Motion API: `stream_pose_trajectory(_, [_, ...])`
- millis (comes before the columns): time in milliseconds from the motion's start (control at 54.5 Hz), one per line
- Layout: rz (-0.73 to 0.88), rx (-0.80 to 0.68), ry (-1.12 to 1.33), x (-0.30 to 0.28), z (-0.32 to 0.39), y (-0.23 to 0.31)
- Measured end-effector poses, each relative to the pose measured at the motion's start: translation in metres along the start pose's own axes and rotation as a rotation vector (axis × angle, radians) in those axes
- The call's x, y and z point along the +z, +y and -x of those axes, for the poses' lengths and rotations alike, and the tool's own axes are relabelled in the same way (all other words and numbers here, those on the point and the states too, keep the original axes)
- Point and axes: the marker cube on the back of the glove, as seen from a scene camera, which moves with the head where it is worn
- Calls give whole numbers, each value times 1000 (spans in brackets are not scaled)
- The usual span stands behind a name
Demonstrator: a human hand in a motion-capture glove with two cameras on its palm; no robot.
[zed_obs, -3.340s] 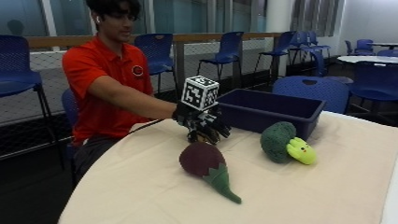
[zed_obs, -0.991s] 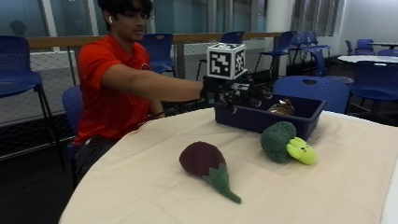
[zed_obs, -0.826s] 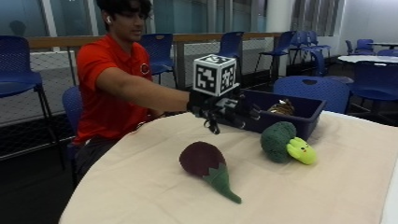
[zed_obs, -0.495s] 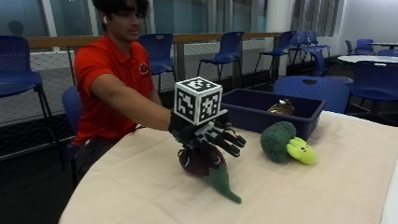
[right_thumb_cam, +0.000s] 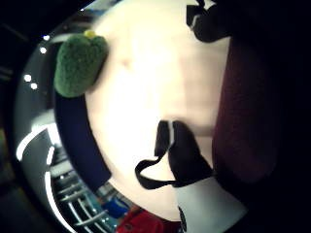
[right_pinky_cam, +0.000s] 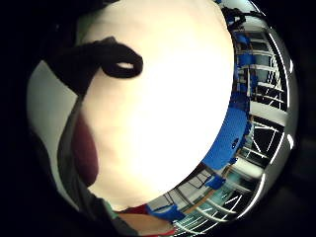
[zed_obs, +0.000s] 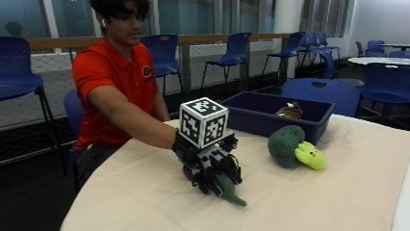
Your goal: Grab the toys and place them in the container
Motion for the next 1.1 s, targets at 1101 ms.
stream_pose_trajectory(1101, [-226, -445, -70, -172, 288, 84])
